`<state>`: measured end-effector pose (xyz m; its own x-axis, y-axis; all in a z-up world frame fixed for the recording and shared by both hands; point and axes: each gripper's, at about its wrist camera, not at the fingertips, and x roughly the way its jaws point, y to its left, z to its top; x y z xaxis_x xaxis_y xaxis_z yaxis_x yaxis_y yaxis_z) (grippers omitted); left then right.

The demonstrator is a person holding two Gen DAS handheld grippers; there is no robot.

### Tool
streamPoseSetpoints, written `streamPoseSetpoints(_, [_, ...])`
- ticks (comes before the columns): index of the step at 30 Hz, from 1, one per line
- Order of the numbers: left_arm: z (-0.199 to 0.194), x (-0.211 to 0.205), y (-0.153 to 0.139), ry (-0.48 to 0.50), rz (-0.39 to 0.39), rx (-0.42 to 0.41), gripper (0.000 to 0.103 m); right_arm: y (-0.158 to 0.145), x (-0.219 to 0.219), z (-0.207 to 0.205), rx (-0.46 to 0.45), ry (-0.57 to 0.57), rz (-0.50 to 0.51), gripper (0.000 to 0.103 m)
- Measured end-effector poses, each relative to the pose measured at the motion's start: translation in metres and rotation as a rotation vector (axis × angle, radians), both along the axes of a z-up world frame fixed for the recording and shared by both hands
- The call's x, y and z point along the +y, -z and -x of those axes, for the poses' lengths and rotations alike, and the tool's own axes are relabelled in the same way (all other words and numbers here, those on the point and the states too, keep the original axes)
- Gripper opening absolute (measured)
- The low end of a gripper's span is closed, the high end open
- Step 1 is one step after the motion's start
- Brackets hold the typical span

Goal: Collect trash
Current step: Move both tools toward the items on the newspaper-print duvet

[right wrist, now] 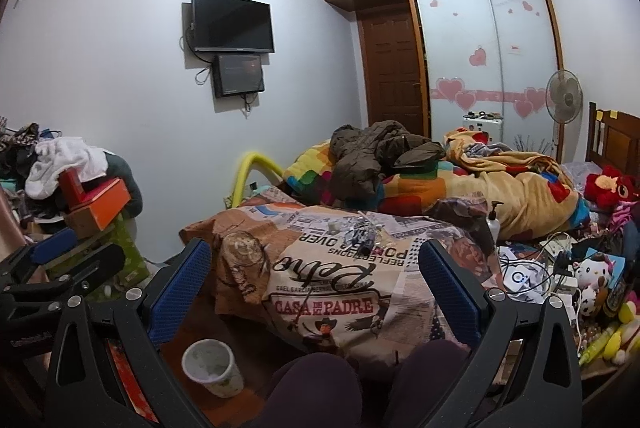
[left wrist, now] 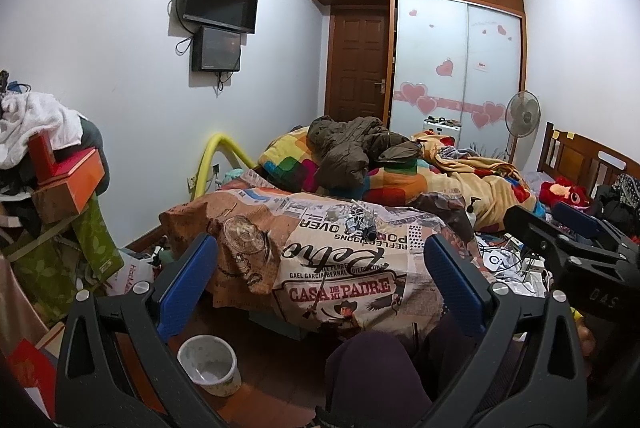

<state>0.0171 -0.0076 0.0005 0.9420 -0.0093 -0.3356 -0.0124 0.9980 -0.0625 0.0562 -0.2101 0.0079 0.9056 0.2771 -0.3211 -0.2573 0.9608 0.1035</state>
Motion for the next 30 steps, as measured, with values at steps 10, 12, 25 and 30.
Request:
streamPoseSetpoints(10, [-0.062, -0.017, 0.000, 0.019, -0.002, 0.035, 0.103, 0.011, -0.022, -0.047, 0.020, 0.099, 0.032, 0.103])
streamPoseSetpoints(12, [-0.082, -0.018, 0.004, 0.030, 0.011, 0.059, 0.103, 0.013, -0.026, -0.059, 0.020, 0.119, 0.043, 0.103])
streamPoseSetpoints(25, [-0.238, -0.037, 0.054, 0.023, 0.015, 0.244, 0.103, 0.047, -0.048, -0.153, 0.104, 0.159, 0.123, 0.103])
streamPoseSetpoints(30, [-0.302, -0.047, 0.088, 0.020, 0.030, 0.356, 0.103, 0.073, -0.057, -0.200, 0.199, 0.161, 0.128, 0.103])
